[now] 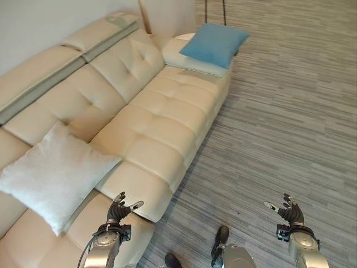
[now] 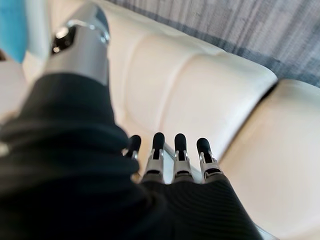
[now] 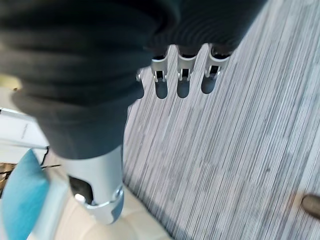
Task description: Pick up all the scattered cushions and arrange them neatly on the sofa.
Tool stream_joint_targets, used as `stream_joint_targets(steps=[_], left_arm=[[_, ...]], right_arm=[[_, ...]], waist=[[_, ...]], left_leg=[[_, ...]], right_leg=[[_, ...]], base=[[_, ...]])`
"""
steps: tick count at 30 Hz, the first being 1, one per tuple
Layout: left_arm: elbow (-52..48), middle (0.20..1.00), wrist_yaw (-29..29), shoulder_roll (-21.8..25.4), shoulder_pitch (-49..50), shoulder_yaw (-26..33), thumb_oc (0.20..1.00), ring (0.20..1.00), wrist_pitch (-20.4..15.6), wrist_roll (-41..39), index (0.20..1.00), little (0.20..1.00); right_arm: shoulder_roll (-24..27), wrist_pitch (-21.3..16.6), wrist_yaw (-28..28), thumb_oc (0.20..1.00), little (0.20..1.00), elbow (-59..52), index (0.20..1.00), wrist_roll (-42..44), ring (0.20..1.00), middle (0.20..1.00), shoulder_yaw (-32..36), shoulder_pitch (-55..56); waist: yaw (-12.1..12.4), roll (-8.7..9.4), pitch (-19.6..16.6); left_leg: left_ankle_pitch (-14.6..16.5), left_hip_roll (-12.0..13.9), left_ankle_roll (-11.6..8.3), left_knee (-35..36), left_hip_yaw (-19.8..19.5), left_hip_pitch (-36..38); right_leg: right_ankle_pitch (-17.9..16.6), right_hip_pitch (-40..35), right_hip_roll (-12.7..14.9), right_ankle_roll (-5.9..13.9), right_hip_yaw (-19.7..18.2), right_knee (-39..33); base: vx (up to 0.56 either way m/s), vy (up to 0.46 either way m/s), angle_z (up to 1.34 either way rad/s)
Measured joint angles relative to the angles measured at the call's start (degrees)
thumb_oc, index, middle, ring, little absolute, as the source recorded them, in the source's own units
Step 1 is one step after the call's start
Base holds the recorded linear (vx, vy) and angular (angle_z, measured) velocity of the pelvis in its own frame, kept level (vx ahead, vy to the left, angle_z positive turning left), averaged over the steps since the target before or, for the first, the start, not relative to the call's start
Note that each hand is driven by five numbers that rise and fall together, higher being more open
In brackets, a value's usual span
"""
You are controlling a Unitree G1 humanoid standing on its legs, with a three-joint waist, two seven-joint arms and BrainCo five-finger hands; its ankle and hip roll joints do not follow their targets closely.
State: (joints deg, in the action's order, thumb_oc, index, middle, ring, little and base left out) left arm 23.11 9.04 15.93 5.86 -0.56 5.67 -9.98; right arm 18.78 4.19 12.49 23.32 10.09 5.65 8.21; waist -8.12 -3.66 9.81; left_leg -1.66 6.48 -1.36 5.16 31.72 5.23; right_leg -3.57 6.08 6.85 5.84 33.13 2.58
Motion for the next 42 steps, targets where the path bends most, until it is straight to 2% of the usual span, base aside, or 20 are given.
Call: stream_joint_targets(steps=[3,4,6,9,12,14,16,17,21,26,27,29,31,32,33,34,35,36,38,42], left_arm=[[0.2,1.0,0.1,-0.5,-1.1,-1.4,1.0,1.0,0.0,-0.1,1.0,1.0],[0.8,1.0,0.3,-0.6,-1.2,-2.1,1.0,1.0,-0.1,-0.1,1.0,1.0],[1.6,1.0,0.4,-0.8,-1.4,-3.2,1.0,1.0,0.0,-0.1,1.0,1.0],[1.5,1.0,1.0,-0.6,-0.1,-3.2,1.0,1.0,0.0,-0.2,1.0,1.0],[-0.7,1.0,1.5,-1.6,1.9,-3.3,1.0,1.0,-0.3,-0.2,1.0,1.0],[-0.6,1.0,1.7,-1.7,1.7,-3.3,1.0,1.0,-0.3,-0.2,1.0,1.0],[-0.9,1.0,2.2,-1.6,1.4,-3.1,1.0,1.0,-1.2,-0.2,1.0,1.0],[-0.5,1.0,2.2,-1.6,1.6,-3.1,1.0,1.0,-1.2,-0.2,1.0,1.0],[0.2,1.0,2.3,-1.6,1.4,-3.1,1.0,1.0,-1.1,-0.2,1.0,1.0],[-0.1,1.0,2.6,-1.6,1.8,-2.7,1.0,1.0,-0.6,-0.2,1.0,1.0],[-0.9,1.0,2.7,-1.9,3.5,-1.1,1.0,1.0,-0.2,-0.1,1.0,1.0],[-1.7,1.0,2.9,-1.4,4.7,-1.7,1.0,1.0,0.1,-0.1,1.0,1.0],[-4.2,1.0,2.9,0.0,5.1,-1.7,1.0,1.0,0.0,0.0,1.0,1.0],[-4.8,1.0,2.9,1.2,3.3,-1.8,1.0,1.0,0.1,0.0,1.0,1.0],[-4.0,1.0,3.0,3.3,0.6,-2.2,1.0,1.0,0.2,0.0,1.0,1.0],[-4.1,1.0,3.0,3.5,-0.1,-3.2,1.0,1.0,0.0,0.0,1.0,1.0],[-4.7,1.0,3.1,3.4,-0.3,-3.8,1.0,1.0,-0.2,0.0,1.0,1.0],[-4.4,1.0,3.4,3.3,0.2,-3.8,1.0,1.0,-0.5,0.0,1.0,1.0],[-3.1,1.0,3.3,3.1,0.1,-3.8,1.0,1.0,-0.1,0.0,1.0,1.0],[-2.2,1.0,3.1,2.5,-0.5,-2.7,1.0,1.0,-0.1,0.4,1.0,1.0]], right_arm=[[0.4,-0.1,0.0,1.0,1.0,0.4,1.0,0.1,1.0,1.0,-0.1,0.3],[0.3,-0.7,0.0,1.0,1.0,2.4,1.0,0.1,1.0,1.0,0.0,0.1],[-0.4,-0.2,0.1,1.0,1.0,2.7,1.0,0.3,1.0,1.0,-0.5,0.1],[-0.4,-0.2,0.0,1.0,1.0,2.3,1.0,0.3,1.0,1.0,-0.8,-0.5],[1.7,-0.2,-0.1,1.0,1.0,0.5,1.0,0.1,1.0,1.0,-2.3,-1.2],[2.0,-0.1,-0.1,1.0,1.0,0.4,1.0,0.1,1.0,1.0,-2.6,-0.9],[1.4,0.0,-0.2,1.0,1.0,0.5,1.0,0.1,1.0,1.0,-2.8,-1.3],[1.4,-0.2,-0.2,1.0,1.0,0.5,1.0,0.1,1.0,1.0,-2.8,-2.0],[1.5,-0.1,-0.2,1.0,1.0,1.2,1.0,0.1,1.0,1.0,-3.0,-1.9],[1.7,-0.2,-0.6,1.0,1.0,0.9,1.0,0.1,1.0,1.0,-3.0,-2.8],[0.6,0.0,-0.9,1.0,1.0,0.5,1.0,0.0,1.0,1.0,-2.7,-1.5],[0.3,-0.2,-1.7,1.0,1.0,-1.3,1.0,-0.1,1.0,1.0,-3.1,1.0],[0.1,-0.1,-2.3,1.0,1.0,-2.4,1.0,-0.2,1.0,1.0,-4.8,1.1],[-0.1,0.0,-2.7,1.0,1.0,-3.4,1.0,-0.5,1.0,1.0,-5.5,1.6],[-1.0,-0.1,-3.0,1.0,1.0,-3.7,1.0,-1.3,1.0,1.0,-6.7,-0.5],[-1.0,-0.1,-3.2,1.0,1.0,-3.5,1.0,-1.5,1.0,1.0,-6.8,-0.7],[-1.0,-0.2,-3.3,1.0,1.0,-4.0,1.0,-1.8,1.0,1.0,-7.1,-0.1],[-1.4,-0.5,-3.3,1.0,1.0,-4.0,1.0,-2.2,1.0,1.0,-6.8,-1.2],[-1.6,-0.3,-3.2,1.0,1.0,-3.6,1.0,-2.2,1.0,1.0,-6.6,-2.1],[-2.2,0.2,-3.1,1.0,1.0,-2.0,1.0,-2.1,1.0,1.0,-4.4,-0.3]], waist=[[-0.2,-0.8,-0.5],[-0.5,-0.97,-0.4],[0.5,0.44,-1.0],[2.0,0.97,-1.1],[4.6,1.35,-1.3],[4.1,1.04,-1.3],[6.0,2.57,-0.9],[6.5,2.68,-0.1],[7.0,1.77,0.4],[8.3,-0.95,0.5],[8.7,-0.23,0.3],[8.0,0.61,-0.5],[7.5,0.97,-1.2],[6.4,2.42,-1.1],[7.0,3.93,-0.3],[7.1,3.88,-0.3],[6.6,2.17,0.4],[7.6,1.75,1.2],[6.7,0.66,2.4],[6.3,-0.5,3.3]], left_leg=[[0.3,2.3,-1.03,-2.5,-0.3,0.7],[0.7,3.6,-4.83,-6.1,-1.1,0.1],[1.8,5.8,-5.32,-16.1,-1.5,-2.7],[2.4,7.3,-5.5,-25.9,-9.6,-4.3],[7.2,-0.7,-5.19,-26.3,-23.6,-7.6],[7.1,-2.1,-5.02,-25.6,-23.8,-10.6],[6.8,-8.7,-3.57,-15.0,-34.8,-11.9],[4.9,-9.2,-1.94,-14.1,-33.9,-15.5],[-0.7,-10.4,-3.37,-4.2,-39.2,-18.6],[-2.0,-10.1,-3.53,-1.3,-39.0,-19.0],[-3.1,-11.4,-0.31,-4.1,-37.1,-16.7],[-1.7,-13.8,1.93,-5.6,-35.3,-15.1],[-5.1,-14.5,4.73,-4.1,-31.8,-12.7],[-3.4,-15.8,5.41,-3.8,-31.9,-11.5],[-2.5,-17.2,8.95,-4.5,-30.2,-9.7],[-2.5,-17.3,8.95,-4.6,-29.8,-8.4],[1.5,-16.2,8.51,-4.9,-31.3,-6.2],[3.0,-15.9,10.48,-4.7,-30.3,-4.2],[3.6,-15.7,9.38,-4.5,-30.2,-2.0],[4.9,-14.0,7.33,-4.1,-27.9,2.1]], right_leg=[[1.5,-0.8,-2.3,-3.57,-1.0,0.3],[3.2,-1.0,-2.8,-5.13,-1.5,0.9],[4.1,-1.8,-3.4,-7.13,-2.8,0.6],[4.6,-4.2,-5.3,-9.06,-7.9,-1.1],[0.9,-4.9,-5.9,-11.27,-15.8,-3.6],[0.1,-6.2,-6.5,-12.04,-16.4,-5.0],[1.0,-5.9,-6.2,-12.34,-20.8,-5.7],[0.0,-7.2,-6.7,-10.98,-20.9,-7.3],[2.9,-9.2,-8.5,-12.02,-22.2,-7.7],[4.2,-12.2,-10.1,-9.45,-25.6,-7.2],[10.5,-14.3,-8.2,-8.55,-30.0,-5.3],[14.7,-14.0,-5.2,-4.33,-29.5,2.3],[20.1,-2.3,-1.5,0.1,-28.5,26.1],[18.9,1.3,-0.1,2.16,-28.8,30.7],[16.5,11.6,5.0,5.39,-26.7,52.0],[16.4,13.4,5.9,5.51,-25.6,55.4],[17.2,14.9,5.9,3.88,-24.6,54.7],[18.0,16.8,7.1,2.41,-21.2,50.8],[16.9,17.9,7.1,0.04,-18.7,33.9],[7.0,17.1,-0.1,-0.87,-19.2,5.1]], base=[[0.25,-0.327,-0.18],[0.39,-0.5,-0.12],[0.3,-0.327,-0.38],[0.28,-0.179,-0.77],[0.17,-0.078,-1.21],[0.28,-0.1,-0.49],[0.26,-0.058,-0.69],[0.3,-0.064,-0.63],[0.35,-0.016,-0.22],[0.52,0.114,-0.51],[0.84,0.241,-0.88],[0.46,0.149,-0.62],[0.24,0.118,-0.43],[0.42,0.181,-0.64],[0.37,0.135,-0.34],[0.48,0.136,-0.44],[0.36,0.034,-0.56],[0.41,-0.072,-0.72],[0.37,-0.108,-0.27],[0.39,-0.163,0.05]])
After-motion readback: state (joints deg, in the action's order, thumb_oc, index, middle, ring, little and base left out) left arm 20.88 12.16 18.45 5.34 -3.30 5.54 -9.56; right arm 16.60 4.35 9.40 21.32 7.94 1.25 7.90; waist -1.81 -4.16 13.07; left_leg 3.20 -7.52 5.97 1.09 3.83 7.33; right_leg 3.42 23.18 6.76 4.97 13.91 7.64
